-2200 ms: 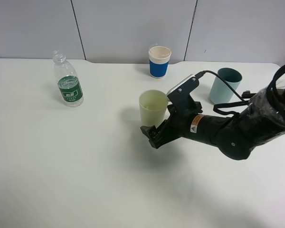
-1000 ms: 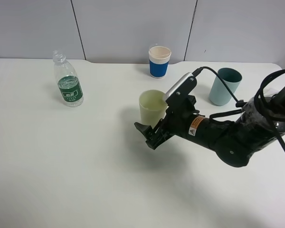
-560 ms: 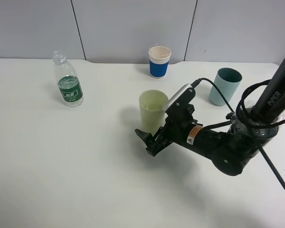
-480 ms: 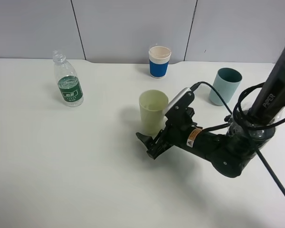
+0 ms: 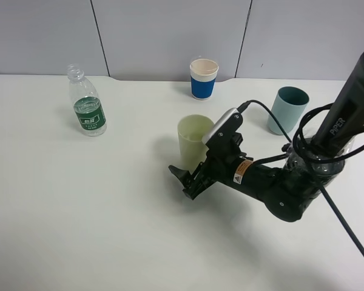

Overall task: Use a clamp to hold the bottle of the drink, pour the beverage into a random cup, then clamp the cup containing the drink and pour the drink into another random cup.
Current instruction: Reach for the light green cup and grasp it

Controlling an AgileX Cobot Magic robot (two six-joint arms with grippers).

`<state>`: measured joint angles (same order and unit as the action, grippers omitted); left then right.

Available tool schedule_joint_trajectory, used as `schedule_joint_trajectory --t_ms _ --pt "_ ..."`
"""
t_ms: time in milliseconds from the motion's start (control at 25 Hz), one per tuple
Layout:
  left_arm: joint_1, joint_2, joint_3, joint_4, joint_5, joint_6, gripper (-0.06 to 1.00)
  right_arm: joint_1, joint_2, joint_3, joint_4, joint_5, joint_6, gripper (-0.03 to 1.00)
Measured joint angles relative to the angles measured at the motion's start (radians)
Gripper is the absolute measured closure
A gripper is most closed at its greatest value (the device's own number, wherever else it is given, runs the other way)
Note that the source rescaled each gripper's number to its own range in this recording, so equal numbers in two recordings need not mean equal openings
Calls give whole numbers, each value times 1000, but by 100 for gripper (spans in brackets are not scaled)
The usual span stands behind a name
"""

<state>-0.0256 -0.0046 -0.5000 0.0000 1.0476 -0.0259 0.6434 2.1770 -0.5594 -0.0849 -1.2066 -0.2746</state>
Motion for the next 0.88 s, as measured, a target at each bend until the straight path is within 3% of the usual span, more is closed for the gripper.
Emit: schedule_joint_trajectory --t_ms 880 --pt "0 0 0 0 0 0 -5 0 21 -41 -7 1 -44 8"
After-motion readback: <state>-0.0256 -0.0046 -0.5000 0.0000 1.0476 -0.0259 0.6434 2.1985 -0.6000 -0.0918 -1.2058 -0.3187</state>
